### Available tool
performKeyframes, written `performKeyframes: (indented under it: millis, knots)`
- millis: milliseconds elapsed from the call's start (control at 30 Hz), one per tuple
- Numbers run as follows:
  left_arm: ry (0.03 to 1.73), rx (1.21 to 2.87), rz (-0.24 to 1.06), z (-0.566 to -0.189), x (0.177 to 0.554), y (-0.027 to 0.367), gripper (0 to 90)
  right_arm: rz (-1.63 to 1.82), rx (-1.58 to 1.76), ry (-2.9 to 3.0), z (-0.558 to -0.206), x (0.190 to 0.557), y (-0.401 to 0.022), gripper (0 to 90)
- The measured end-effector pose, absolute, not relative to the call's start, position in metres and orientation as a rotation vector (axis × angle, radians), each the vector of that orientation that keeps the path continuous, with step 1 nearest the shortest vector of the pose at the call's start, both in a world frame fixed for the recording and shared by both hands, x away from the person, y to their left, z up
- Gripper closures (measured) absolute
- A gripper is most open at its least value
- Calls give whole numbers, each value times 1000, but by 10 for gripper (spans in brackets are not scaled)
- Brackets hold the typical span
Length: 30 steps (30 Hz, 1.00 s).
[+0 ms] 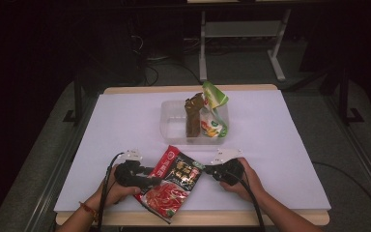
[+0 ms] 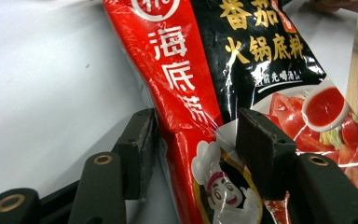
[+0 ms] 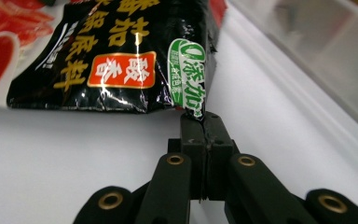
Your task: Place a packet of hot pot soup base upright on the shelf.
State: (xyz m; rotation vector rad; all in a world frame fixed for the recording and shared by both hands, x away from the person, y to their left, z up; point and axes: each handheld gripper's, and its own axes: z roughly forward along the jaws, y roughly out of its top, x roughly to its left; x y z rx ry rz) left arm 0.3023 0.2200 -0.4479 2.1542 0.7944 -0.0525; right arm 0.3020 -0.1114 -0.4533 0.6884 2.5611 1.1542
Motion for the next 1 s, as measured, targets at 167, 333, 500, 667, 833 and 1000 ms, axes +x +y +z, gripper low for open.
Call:
performKeyframes:
  millis: [167, 333, 500, 667, 833, 1000]
  knots:
    - [768, 2190, -42, -446, 308, 204, 434, 1190, 742, 2506, -449, 307, -122, 897]
    - [746, 2161, -88, -445, 319, 199, 361, 1267, 723, 2437, -440, 304, -129, 899]
    - [668, 2195, -80, -441, 325, 192, 239, 1295, 681, 2398, -430, 300, -127, 900]
    - [639, 2203, -158, -442, 336, 186, 202, 1340, 691, 2377, -429, 302, -125, 900]
    - [641, 2199, -217, -444, 343, 182, 200, 1348, 676, 2367, -427, 303, -123, 899]
    - [663, 2154, -240, -442, 347, 185, 266, 1405, 666, 2345, -426, 304, -125, 898]
